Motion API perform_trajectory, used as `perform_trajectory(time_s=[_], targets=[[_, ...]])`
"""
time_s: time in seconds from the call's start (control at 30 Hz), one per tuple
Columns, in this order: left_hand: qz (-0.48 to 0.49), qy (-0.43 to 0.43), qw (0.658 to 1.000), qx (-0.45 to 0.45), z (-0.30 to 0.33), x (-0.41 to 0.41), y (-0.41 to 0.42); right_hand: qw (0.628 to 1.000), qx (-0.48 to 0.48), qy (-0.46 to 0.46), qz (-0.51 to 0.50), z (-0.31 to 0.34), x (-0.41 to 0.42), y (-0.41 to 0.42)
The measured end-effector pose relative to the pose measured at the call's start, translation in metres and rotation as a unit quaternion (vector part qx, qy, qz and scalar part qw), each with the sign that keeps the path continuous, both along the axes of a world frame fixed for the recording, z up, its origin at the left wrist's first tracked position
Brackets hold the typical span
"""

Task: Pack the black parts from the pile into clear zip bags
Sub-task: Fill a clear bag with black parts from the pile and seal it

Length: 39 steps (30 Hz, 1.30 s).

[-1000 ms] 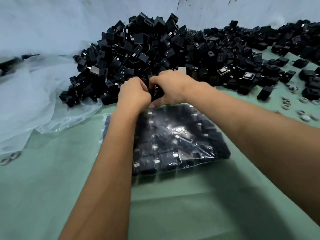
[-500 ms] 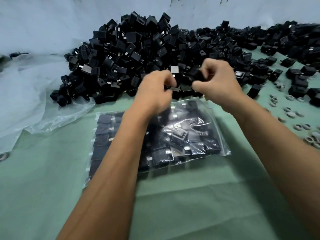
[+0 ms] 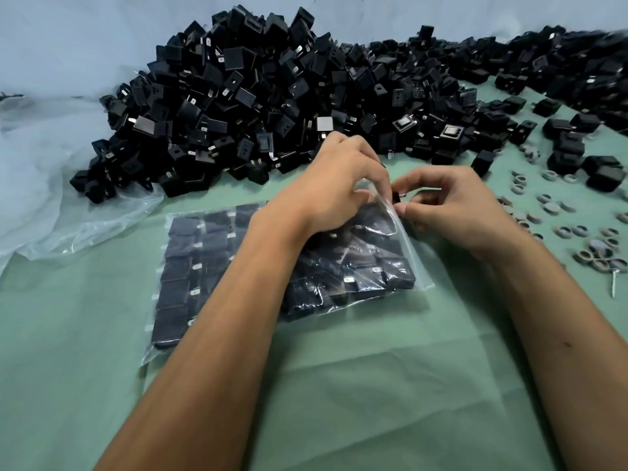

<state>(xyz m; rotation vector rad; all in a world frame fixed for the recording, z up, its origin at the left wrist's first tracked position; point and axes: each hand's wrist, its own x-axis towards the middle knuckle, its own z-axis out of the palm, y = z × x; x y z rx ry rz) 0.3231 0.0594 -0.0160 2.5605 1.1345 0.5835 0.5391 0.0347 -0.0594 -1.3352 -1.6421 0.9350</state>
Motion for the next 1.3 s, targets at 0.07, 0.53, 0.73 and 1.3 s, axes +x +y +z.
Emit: perform_trajectory(time_s=[0.07, 0.53, 0.73, 1.3], targets=[[0.006, -0.008, 1.000, 0.020, 0.003, -0.003, 0.001, 0.999, 0.017, 0.046, 0.005, 0.001, 0.003, -0.001], [0.029, -0.105, 0.994, 0.025, 0.010, -0.009, 0.002, 0.983, -0.056, 0.173, 0.040, 0.002, -0.008, -0.001], [0.043, -0.052, 0.998, 0.016, 0.004, -0.016, 0.006, 0.956, -0.120, 0.240, 0.115, 0.008, -0.011, -0.005], [0.162, -0.164, 0.973, -0.001, -0.005, -0.045, 0.019, 0.984, -0.044, 0.171, -0.003, 0.005, -0.020, -0.003]])
